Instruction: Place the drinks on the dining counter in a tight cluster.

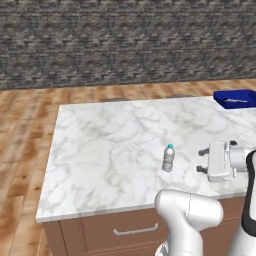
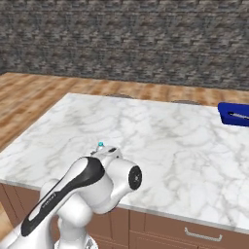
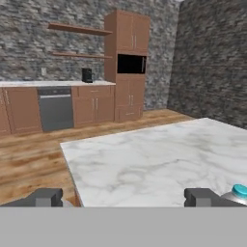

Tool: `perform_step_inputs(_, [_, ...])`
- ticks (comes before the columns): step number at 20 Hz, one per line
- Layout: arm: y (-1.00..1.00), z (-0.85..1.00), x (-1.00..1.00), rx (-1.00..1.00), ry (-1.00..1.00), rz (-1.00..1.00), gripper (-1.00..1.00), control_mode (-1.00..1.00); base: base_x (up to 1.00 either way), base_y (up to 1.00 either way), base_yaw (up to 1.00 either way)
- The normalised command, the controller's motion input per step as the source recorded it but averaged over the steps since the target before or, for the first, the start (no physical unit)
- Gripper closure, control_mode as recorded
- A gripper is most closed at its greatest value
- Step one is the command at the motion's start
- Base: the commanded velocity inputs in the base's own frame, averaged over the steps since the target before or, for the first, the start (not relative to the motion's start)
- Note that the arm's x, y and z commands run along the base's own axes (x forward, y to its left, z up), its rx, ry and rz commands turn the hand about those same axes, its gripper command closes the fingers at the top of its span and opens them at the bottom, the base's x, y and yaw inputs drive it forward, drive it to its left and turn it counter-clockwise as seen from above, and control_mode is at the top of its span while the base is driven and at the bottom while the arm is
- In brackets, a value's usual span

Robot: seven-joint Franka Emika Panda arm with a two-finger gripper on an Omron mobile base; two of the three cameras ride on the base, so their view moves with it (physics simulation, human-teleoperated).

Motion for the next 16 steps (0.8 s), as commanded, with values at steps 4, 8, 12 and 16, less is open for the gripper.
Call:
perform_step_inputs(4, [0.0, 0.0, 0.0, 0.0, 0.0, 0.0, -1.0, -1.0, 0.0, 0.0, 0.0])
perform_step_inputs(8, [0.0, 0.0, 0.0, 0.0, 0.0, 0.0, -1.0, -1.0, 0.0, 0.0, 0.0])
perform_step_inputs(12, [0.04, 0.0, -0.08, 0.0, -0.04, 0.0, -1.0, 1.0, -0.12, 0.02, 0.0])
perform_step_inputs(16, [0.0, 0.0, 0.0, 0.0, 0.0, 0.0, -1.0, 1.0, -0.67, 0.13, 0.0])
